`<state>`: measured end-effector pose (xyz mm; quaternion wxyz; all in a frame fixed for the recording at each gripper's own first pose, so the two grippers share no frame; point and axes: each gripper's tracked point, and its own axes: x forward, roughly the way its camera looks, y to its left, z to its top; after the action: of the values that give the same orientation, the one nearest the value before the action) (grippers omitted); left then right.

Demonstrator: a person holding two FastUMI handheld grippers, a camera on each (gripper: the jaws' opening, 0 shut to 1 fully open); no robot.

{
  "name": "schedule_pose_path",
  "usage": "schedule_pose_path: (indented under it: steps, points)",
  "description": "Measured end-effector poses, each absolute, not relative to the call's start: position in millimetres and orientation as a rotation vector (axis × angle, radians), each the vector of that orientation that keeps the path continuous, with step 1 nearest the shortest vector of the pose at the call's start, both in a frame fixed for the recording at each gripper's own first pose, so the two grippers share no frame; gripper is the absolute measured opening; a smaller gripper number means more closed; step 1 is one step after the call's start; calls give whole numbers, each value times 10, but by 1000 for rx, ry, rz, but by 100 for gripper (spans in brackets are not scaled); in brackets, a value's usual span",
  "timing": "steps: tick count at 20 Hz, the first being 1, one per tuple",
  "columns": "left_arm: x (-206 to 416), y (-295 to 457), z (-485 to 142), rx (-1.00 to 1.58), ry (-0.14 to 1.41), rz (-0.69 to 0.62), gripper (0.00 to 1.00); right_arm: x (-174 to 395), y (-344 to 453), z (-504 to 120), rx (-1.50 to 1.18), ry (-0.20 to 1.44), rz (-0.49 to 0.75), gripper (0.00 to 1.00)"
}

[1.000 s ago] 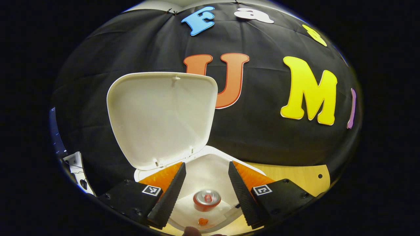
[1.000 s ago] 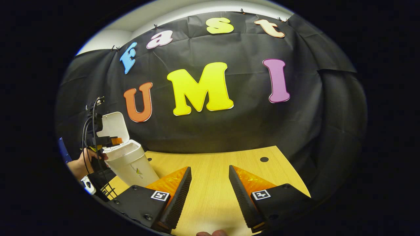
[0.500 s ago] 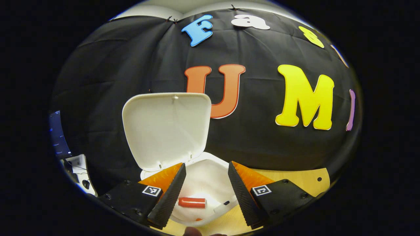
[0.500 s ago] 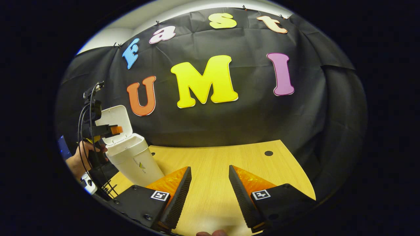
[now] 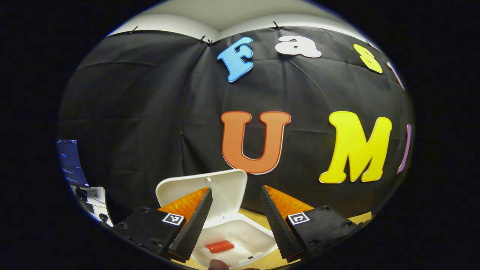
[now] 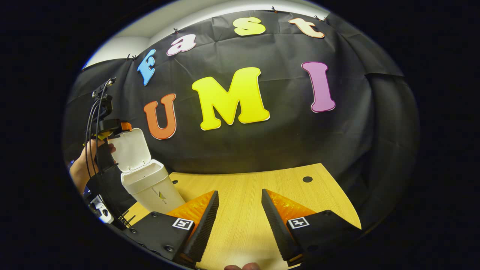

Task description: Press the lid of the desktop garbage bin to open it, pick up the crumpled paper on the desktop and throw it into the bin, then pick up the pop can on the desktop and drop it into the bin, and finally close the garbage bin lid.

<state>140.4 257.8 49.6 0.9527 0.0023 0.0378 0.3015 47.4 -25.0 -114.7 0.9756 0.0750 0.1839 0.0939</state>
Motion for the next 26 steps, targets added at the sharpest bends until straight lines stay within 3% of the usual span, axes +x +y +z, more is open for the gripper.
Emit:
schedule_pose_path:
  steps: [8,18,26]
  points:
    - [1735,3247,1051,6,23,772,84,578,-433,-1034,164,355,153,79]
    - [1883,3504,532,-100,165,810,85,666,-419,-990,149,353,157,81]
    - [1737,3153,289,-155,225,838,87,632,-461,-1046,164,357,159,80]
